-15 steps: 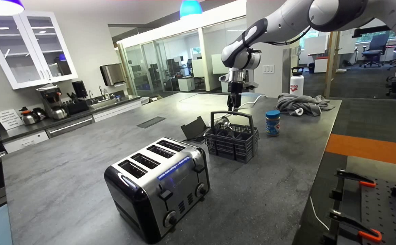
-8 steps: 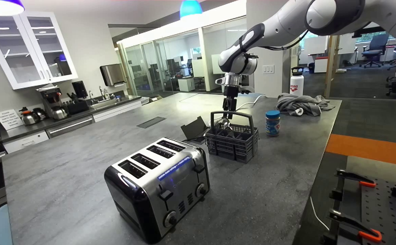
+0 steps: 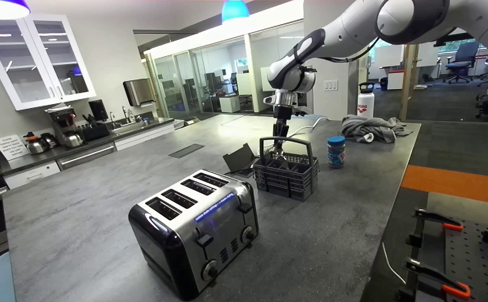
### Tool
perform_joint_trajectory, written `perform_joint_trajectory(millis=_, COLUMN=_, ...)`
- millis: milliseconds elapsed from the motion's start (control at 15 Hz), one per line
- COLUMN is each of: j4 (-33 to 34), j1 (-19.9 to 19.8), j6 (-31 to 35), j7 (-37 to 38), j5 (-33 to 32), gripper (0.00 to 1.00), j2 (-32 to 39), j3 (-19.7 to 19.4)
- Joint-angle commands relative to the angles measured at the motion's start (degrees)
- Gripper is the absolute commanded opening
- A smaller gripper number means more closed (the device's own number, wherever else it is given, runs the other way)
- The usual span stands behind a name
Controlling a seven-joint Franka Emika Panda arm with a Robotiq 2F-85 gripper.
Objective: Take the spoon out of the basket and put it on the table
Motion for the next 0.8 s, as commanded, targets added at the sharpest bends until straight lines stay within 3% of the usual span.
perform_joint_trajectory(millis=0, j4=-0.1, j1=-0.4, j6=1.3, j7=-0.7, j5=0.0, gripper=0.17, j2=-0.8, j3=0.6)
perform_joint_trajectory(millis=133, j4=0.0, j1=-0.3, j6=1.3, j7=-0.5, j5=-0.1, gripper=0.01, j2=-0.8, j3=0.5)
perform_joint_trajectory(millis=467, j4=-2.4, j1=0.0, j6=1.7, j7=-0.2, j5=-0.2, gripper=0.01, j2=-3.5, j3=0.4)
perform_joint_trajectory(millis=733, j4=-8.1, j1=0.5, j6=5.5, j7=-0.8, j5=-0.2, gripper=0.01, j2=-10.4, j3=0.2)
